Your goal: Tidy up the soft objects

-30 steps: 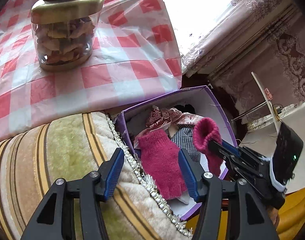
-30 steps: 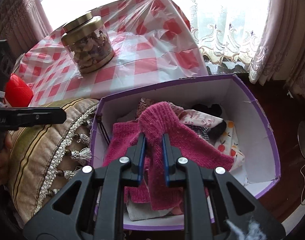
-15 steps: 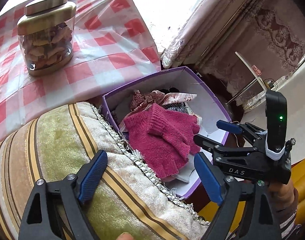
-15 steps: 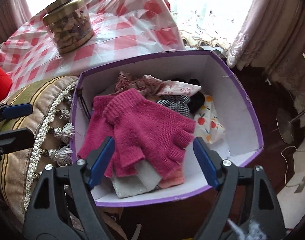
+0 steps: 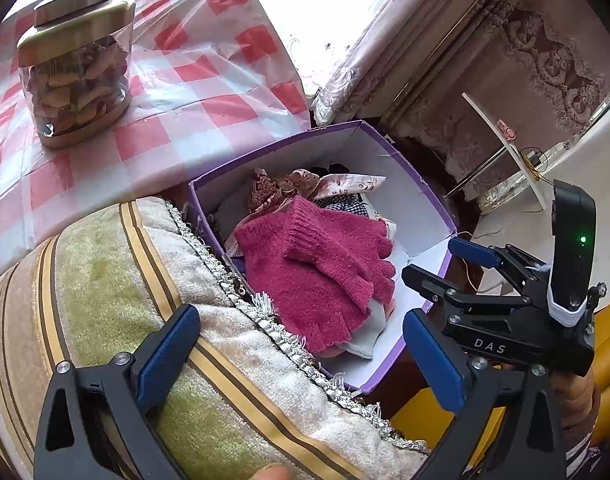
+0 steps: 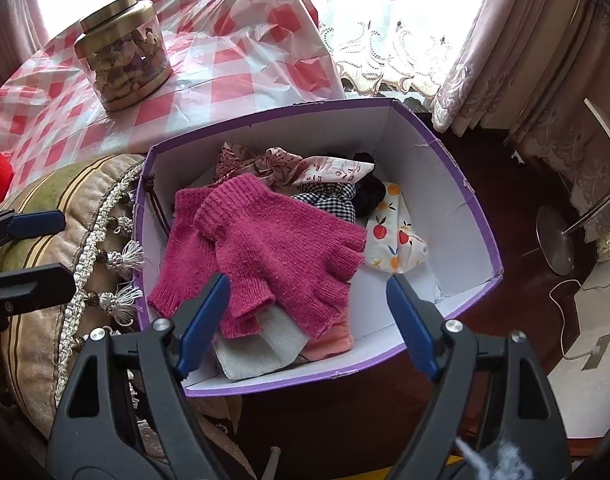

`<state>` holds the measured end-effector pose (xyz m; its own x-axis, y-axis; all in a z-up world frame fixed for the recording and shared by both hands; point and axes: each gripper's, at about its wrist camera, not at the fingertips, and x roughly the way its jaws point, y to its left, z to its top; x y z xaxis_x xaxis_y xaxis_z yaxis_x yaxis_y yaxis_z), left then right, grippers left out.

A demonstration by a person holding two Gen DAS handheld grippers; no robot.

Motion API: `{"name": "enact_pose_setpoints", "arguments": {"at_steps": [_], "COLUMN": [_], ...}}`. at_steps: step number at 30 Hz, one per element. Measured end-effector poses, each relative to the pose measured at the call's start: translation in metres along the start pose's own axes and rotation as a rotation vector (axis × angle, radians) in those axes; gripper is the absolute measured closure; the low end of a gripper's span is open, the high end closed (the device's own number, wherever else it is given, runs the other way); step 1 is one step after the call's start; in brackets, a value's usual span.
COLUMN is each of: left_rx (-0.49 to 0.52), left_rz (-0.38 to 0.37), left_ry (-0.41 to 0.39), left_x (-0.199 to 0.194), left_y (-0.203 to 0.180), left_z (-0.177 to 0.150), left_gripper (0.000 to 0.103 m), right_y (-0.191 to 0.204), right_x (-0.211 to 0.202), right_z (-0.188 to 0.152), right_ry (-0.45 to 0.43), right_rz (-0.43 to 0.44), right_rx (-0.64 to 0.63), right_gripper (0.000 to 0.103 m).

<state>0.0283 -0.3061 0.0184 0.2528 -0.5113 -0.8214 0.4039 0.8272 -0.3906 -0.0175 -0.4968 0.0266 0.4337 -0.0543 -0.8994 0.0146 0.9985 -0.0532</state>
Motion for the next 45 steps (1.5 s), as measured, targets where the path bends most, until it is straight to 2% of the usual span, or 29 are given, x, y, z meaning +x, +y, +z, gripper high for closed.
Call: {"name": "enact_pose_setpoints", "arguments": {"at_steps": [28, 45], "left_rx": [-0.014, -0.053], "left_rz": [-0.004, 0.034], "left_ry": [0.001, 0.014], "left_x": [0.001, 0.0081], "left_y": [0.0025, 0.0011], "left_z": [0.0, 0.0057], "left_gripper": [0.001, 0.001], "right_y": [-0.0037, -0.0059], "right_x": [0.0016, -0.0007], "right_z": [-0.0006, -0.0003], "right_ry": [0.001, -0.003], "right_rz": [-0.004, -0.006], "right_rx": [0.011, 0.02], "right_gripper": [0.02, 0.02]}}
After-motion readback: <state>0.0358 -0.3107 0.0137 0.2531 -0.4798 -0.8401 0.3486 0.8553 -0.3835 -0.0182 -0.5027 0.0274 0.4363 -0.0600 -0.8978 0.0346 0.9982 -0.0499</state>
